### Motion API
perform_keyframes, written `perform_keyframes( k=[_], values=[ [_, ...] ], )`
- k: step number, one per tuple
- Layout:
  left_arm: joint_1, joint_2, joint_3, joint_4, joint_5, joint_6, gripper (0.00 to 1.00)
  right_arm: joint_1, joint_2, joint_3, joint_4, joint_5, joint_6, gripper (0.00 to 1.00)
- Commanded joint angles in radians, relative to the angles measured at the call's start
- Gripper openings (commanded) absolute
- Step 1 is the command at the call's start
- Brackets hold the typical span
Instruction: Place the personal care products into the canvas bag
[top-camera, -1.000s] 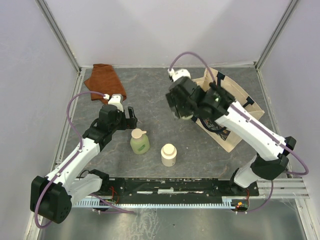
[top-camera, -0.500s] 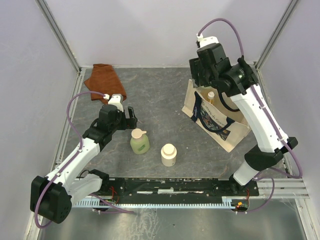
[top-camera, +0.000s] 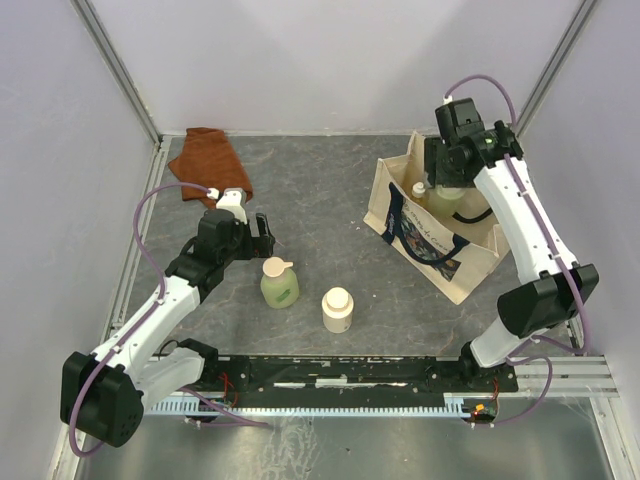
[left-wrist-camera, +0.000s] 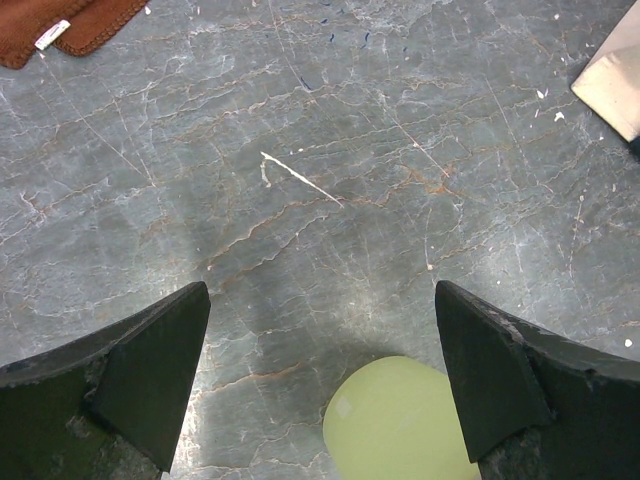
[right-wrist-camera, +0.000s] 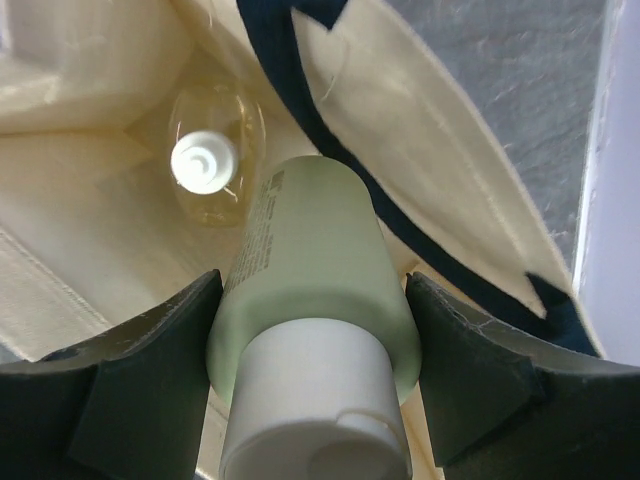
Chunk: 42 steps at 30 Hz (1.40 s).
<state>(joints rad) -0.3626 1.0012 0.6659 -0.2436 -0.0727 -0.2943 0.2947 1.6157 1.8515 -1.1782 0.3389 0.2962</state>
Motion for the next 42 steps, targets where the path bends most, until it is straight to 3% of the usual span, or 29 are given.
perform_keyframes(
  k=[1, 9, 31, 35, 38, 42],
  values=[
    [-0.006, -0.013, 0.002, 0.044, 0.015, 0.011, 0.99, -0.011, -0.057, -0.067, 0.145, -0.071, 0.028, 0.00],
    [-0.006, -0.017, -0.001, 0.043, 0.016, 0.011, 0.99, -0.018, -0.050, -0.185, 0.218, -0.086, 0.029, 0.00],
    [-0.007, -0.008, 0.001, 0.044, 0.015, 0.007, 1.00, -0.021, 0.122, -0.240, 0.309, -0.131, 0.021, 0.02],
    [-0.006, -0.008, 0.000, 0.043, 0.013, 0.006, 1.00, -0.022, 0.135, -0.272, 0.311, -0.143, 0.020, 0.12],
    [-0.007, -0.008, -0.001, 0.044, 0.012, 0.006, 1.00, -0.022, 0.141, -0.289, 0.314, -0.147, 0.017, 0.25],
    [-0.006, -0.007, -0.002, 0.044, 0.012, 0.006, 0.99, -0.022, 0.128, -0.290, 0.312, -0.153, 0.013, 0.55]
  ],
)
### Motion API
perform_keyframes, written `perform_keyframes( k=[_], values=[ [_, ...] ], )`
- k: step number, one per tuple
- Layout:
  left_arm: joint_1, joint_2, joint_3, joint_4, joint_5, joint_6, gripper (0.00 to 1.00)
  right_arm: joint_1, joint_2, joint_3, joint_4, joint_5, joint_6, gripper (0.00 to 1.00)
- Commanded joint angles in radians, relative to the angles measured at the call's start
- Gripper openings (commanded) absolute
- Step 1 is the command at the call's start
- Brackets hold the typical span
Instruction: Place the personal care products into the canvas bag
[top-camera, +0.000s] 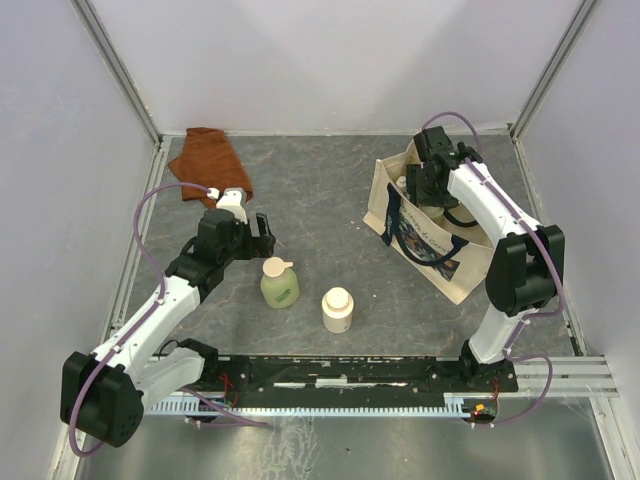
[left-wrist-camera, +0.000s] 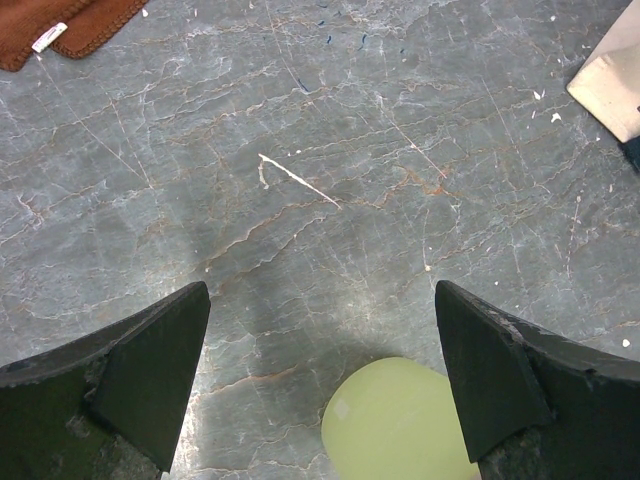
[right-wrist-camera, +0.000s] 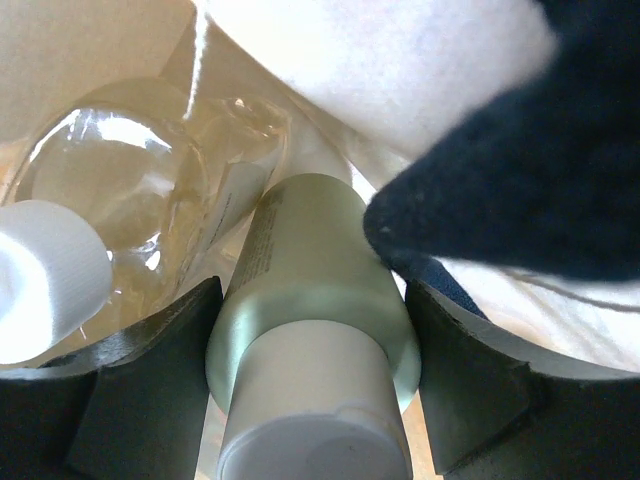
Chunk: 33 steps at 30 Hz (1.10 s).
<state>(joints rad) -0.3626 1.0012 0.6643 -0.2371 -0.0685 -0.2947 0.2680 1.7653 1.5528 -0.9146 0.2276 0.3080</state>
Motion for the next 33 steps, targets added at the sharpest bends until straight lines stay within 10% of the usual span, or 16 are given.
perform_keyframes(
  k=[1, 7, 23, 33],
  values=[
    [-0.006, -0.007, 0.000, 0.037, 0.008, 0.006, 1.00, 0.005, -0.029, 0.012, 0.046, -0.042, -0.001, 0.63],
    [-0.006, -0.006, -0.002, 0.037, 0.007, 0.003, 0.99, 0.005, -0.053, 0.063, 0.014, -0.022, -0.026, 0.89],
    [-0.007, 0.006, 0.002, 0.043, 0.008, 0.000, 1.00, 0.034, -0.197, 0.229, -0.129, -0.052, -0.030, 0.94],
    [-0.006, 0.022, 0.007, 0.020, -0.043, -0.001, 1.00, 0.364, -0.236, 0.347, -0.235, 0.073, -0.007, 1.00]
  ],
)
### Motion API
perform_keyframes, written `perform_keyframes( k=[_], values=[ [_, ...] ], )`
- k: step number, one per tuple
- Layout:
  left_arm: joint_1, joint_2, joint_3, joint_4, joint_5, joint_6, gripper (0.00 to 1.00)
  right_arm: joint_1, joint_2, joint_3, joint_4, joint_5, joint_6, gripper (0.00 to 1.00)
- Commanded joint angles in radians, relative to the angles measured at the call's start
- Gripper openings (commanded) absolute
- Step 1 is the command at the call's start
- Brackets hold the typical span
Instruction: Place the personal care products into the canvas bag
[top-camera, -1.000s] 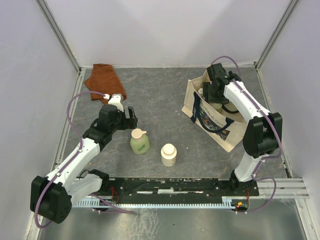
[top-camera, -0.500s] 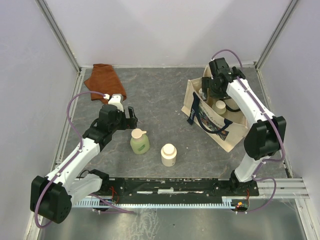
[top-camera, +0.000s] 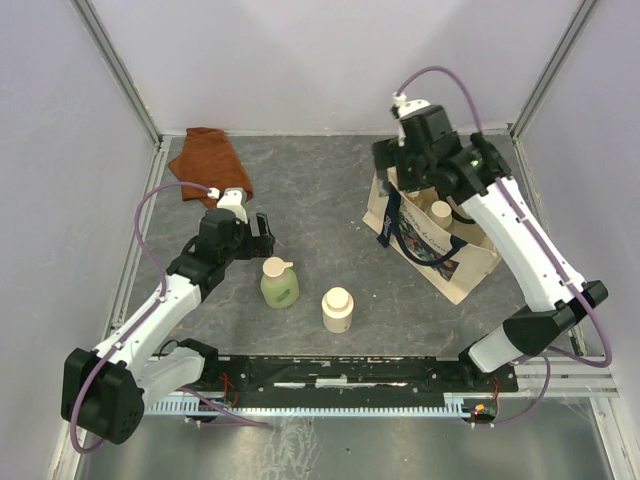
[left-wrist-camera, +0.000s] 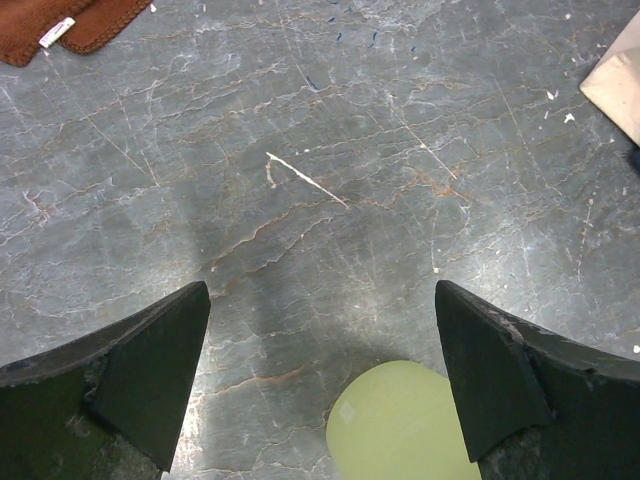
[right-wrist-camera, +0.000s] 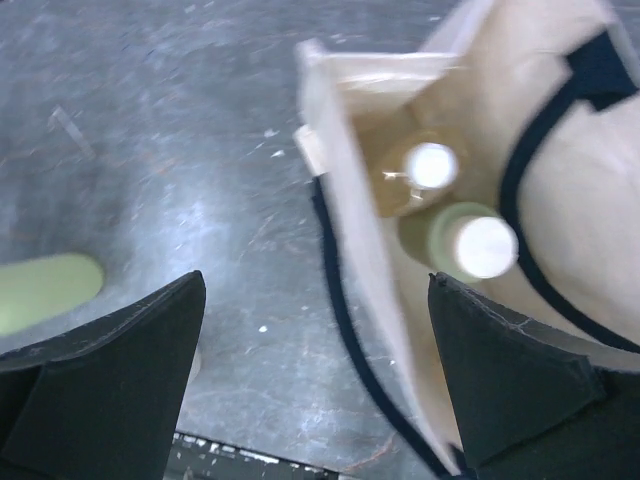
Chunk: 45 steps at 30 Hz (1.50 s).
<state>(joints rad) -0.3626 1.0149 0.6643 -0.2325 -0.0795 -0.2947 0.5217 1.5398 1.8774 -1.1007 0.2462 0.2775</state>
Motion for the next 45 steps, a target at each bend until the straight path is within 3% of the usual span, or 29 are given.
perform_keyframes(
  k=[1, 10, 16, 26, 37, 45],
  values=[
    [-0.006, 0.011, 0.009, 0.015, -0.033, -0.001, 1.00, 0.143, -0.014, 0.012, -0.044, 0.056, 0.035, 1.00],
    [-0.006, 0.018, 0.011, 0.016, -0.026, -0.004, 1.00, 0.445, -0.010, -0.138, 0.001, 0.081, 0.133, 1.00],
    [-0.006, 0.020, 0.012, 0.016, -0.027, -0.004, 1.00, 0.578, 0.025, -0.234, 0.017, 0.065, 0.215, 1.00],
    [-0.006, 0.022, 0.023, 0.014, -0.037, 0.005, 1.00, 0.625, 0.037, -0.407, 0.074, 0.005, 0.311, 1.00],
    [-0.008, 0.046, 0.142, -0.027, -0.047, 0.031, 1.00, 0.672, 0.072, -0.548, 0.185, -0.057, 0.371, 0.99],
    [-0.006, 0.043, 0.176, -0.044, -0.035, 0.031, 1.00, 0.683, 0.096, -0.584, 0.208, -0.046, 0.380, 0.90]
  ],
)
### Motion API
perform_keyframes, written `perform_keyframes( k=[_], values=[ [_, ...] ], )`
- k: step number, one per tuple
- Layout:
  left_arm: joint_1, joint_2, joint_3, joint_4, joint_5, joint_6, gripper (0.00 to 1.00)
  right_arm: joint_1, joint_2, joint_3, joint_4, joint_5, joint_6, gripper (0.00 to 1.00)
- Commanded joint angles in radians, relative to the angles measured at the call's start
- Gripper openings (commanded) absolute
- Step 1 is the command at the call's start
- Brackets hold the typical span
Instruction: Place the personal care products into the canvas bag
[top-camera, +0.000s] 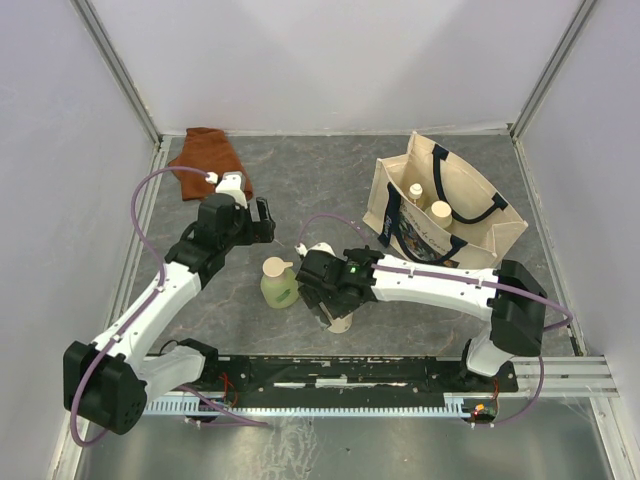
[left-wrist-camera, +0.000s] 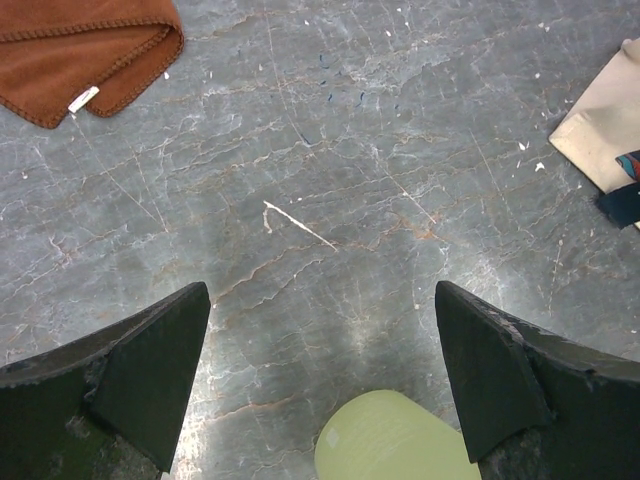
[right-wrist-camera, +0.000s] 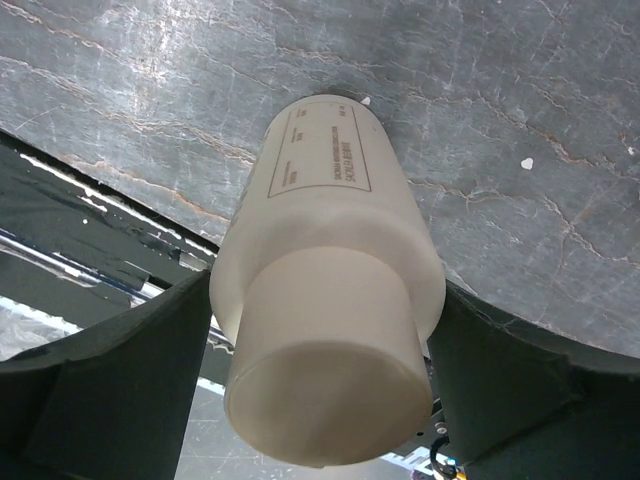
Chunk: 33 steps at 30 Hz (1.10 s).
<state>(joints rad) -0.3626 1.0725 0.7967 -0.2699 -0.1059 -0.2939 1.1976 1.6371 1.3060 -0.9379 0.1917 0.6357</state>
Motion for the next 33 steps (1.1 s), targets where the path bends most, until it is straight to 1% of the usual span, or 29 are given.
perform_keyframes(
  k=[1, 3, 5, 9, 10, 14, 18, 23, 26, 29, 33],
  values=[
    [-0.007, -0.014, 0.045, -0.005, -0.007, 0.030, 1.00, 0.007, -0.001, -0.018, 0.052, 0.011, 0.022, 0.89],
    [-0.006, -0.010, 0.048, -0.004, -0.003, 0.030, 1.00, 0.007, -0.004, -0.026, 0.061, 0.015, 0.021, 0.86],
    [-0.005, -0.005, 0.055, -0.001, 0.004, 0.030, 1.00, 0.007, -0.004, -0.029, 0.068, 0.015, 0.018, 0.80],
    [-0.006, 0.011, 0.079, 0.009, 0.031, 0.026, 1.00, 0.007, -0.011, -0.022, 0.060, 0.026, 0.018, 0.51],
    [-0.005, 0.016, 0.088, 0.012, 0.038, 0.024, 1.00, 0.007, -0.016, -0.020, 0.057, 0.030, 0.020, 0.47],
    [-0.007, 0.046, 0.127, 0.043, 0.096, 0.013, 1.00, 0.007, -0.058, -0.020, 0.038, 0.065, 0.028, 0.37],
    [-0.011, 0.093, 0.173, 0.075, 0.135, 0.003, 1.00, 0.005, -0.120, -0.005, -0.026, 0.128, 0.044, 0.22],
    [-0.036, 0.190, 0.275, 0.100, 0.172, 0.006, 1.00, -0.005, -0.219, 0.039, -0.116, 0.207, 0.061, 0.08],
    [-0.060, 0.260, 0.351, 0.141, 0.204, 0.007, 1.00, -0.015, -0.266, 0.085, -0.169, 0.279, 0.063, 0.03],
    [-0.105, 0.341, 0.444, 0.182, 0.229, 0.017, 1.00, -0.029, -0.286, 0.157, -0.229, 0.329, 0.053, 0.00],
    [-0.172, 0.440, 0.555, 0.256, 0.245, 0.028, 1.00, -0.050, -0.285, 0.267, -0.311, 0.385, 0.036, 0.00]
  ],
)
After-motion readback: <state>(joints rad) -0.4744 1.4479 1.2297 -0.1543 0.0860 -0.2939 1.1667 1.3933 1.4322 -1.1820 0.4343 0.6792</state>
